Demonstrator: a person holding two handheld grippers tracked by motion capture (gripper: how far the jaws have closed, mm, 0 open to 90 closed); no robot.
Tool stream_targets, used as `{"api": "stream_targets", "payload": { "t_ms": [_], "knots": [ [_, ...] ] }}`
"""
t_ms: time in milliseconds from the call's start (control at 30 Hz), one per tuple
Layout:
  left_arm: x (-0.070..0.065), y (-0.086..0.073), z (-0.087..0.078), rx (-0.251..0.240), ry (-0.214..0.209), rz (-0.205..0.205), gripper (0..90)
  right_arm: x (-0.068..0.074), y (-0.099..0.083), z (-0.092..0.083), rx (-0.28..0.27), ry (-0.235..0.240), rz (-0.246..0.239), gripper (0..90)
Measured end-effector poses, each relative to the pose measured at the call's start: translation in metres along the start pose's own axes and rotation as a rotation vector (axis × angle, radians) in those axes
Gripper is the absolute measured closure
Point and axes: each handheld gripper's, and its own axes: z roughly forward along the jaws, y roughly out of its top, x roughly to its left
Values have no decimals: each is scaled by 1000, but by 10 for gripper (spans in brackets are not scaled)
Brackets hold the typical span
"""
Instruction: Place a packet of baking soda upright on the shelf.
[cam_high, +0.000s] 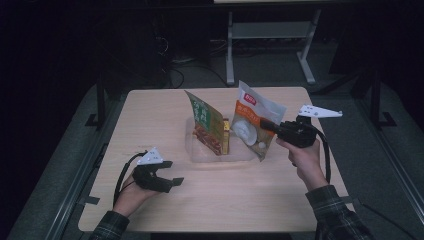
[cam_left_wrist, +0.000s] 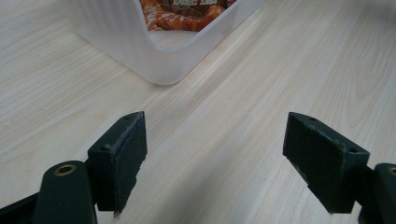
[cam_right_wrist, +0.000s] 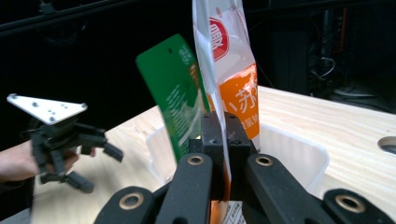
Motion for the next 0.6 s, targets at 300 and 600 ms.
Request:
{"api": "stream_targets", "payload": {
  "t_ms": [300,600],
  "knots": [
    [0,0,2,9,2,2,214,-9,3,17,0,-47,5,900],
    [0,0,2,10,3,5,214,-18,5,31,-15,-76,2,900]
  ]
}}
